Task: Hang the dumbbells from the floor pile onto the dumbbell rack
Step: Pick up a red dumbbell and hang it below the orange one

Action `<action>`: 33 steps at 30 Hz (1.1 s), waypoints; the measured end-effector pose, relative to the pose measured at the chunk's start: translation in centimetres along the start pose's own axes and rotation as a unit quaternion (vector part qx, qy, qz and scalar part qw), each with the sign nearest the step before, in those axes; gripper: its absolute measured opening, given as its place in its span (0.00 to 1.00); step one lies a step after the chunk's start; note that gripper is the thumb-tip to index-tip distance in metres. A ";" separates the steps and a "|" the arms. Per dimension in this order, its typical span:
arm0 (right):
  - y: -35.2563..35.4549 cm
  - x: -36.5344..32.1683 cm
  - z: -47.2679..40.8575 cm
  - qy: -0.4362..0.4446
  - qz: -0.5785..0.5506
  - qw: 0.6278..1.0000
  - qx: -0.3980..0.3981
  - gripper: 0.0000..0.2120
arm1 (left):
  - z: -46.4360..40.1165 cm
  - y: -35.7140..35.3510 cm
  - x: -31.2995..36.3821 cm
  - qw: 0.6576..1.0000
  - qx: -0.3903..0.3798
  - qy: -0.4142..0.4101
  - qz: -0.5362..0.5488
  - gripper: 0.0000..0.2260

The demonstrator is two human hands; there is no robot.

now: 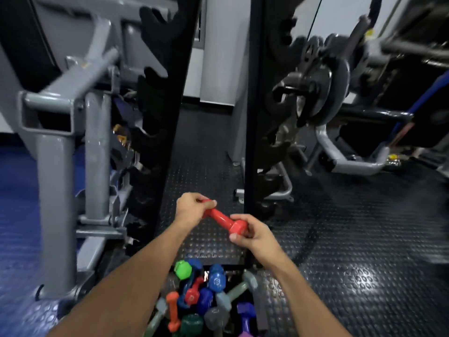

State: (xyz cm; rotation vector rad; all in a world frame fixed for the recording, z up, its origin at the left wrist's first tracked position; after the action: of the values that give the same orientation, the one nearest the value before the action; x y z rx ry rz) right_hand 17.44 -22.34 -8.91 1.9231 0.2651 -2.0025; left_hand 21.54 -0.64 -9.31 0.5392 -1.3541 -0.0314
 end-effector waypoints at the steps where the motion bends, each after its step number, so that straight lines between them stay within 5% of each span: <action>1: 0.2 -1.9 0.0 0.010 -0.002 1.000 -0.012 0.24 | 0.3 0.8 1.7 1.000 0.010 -0.010 0.004 0.07; 9: 2.0 -16.8 1.5 0.099 0.026 0.994 -0.047 0.18 | 2.9 6.0 14.9 0.996 0.033 -0.076 0.040 0.09; 19: 5.7 -31.6 5.5 0.291 0.034 0.952 0.086 0.16 | 4.6 7.9 32.1 0.969 0.008 -0.233 0.082 0.11; 26: 8.5 -38.4 5.6 0.374 0.020 0.903 0.211 0.16 | 5.2 8.7 39.1 0.956 0.030 -0.291 -0.012 0.33; 33: 9.9 -43.6 1.6 0.395 0.048 0.878 0.266 0.14 | 2.3 7.7 40.3 0.955 0.023 -0.287 -0.072 0.40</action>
State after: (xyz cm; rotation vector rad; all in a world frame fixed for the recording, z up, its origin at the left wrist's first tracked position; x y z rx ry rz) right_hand 20.46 -26.81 35.54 2.9659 -0.2227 -1.1819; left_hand 26.66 -7.86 30.85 0.6999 -1.8814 -0.2962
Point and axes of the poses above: each hand's wrist, its own z-axis away from the middle knuckle, its own y-axis out of the back of the hand, x = y × z, the point moved 6 cm from there along -z, towards the middle knuckle, and after that the axes turned 5 degrees about -z, right-handed, at the moved point
